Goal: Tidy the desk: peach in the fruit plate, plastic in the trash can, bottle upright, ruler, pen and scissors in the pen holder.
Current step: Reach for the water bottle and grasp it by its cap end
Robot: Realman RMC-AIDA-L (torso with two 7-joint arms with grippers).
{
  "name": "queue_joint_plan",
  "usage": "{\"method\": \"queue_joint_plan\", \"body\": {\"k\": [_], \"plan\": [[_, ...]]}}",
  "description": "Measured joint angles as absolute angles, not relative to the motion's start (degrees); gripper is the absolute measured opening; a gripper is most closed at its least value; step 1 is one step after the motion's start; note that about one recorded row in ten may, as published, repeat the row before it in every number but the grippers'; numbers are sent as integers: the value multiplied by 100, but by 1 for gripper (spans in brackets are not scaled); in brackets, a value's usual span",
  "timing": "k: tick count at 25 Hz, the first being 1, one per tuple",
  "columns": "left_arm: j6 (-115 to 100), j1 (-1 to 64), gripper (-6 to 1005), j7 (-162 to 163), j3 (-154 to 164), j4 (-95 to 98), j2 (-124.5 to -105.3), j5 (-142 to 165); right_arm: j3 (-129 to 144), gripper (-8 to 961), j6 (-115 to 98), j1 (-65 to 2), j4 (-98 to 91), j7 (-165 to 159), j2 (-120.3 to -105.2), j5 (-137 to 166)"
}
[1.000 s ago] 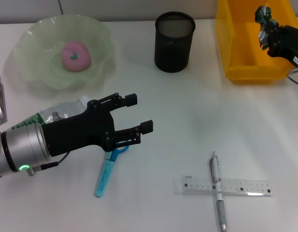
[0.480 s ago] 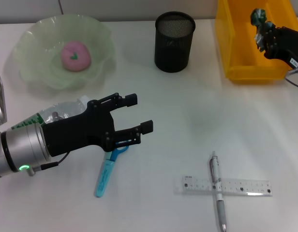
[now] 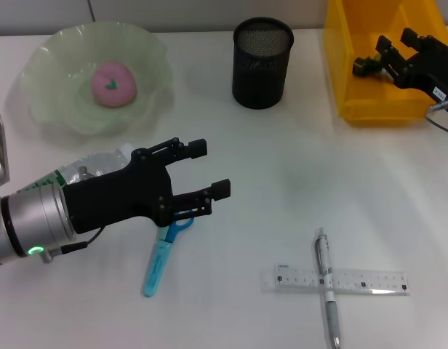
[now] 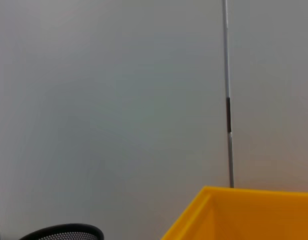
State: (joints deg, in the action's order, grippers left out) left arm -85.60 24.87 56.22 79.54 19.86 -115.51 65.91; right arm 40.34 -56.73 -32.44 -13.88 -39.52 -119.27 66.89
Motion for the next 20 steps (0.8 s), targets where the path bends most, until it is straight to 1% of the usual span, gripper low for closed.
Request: {"method": "queue_joint_plan", "body": {"k": [1,12,20], "plan": [[-8560,2485,811,5617,7954,1987,-11552,6591,4034,412,-5648,-3248,-1388,-3956,-11927,6689],[-8561,2450,811,5612,7954,1987,-11557,6591,4034,640,-5649,-3249,-1389,-3969,-11927,6652],[-8584,2437,811,5613,7954,1987,-11557,6591,4034,647,-5727,-3229,-1389,-3977,-11927,6652]]}}
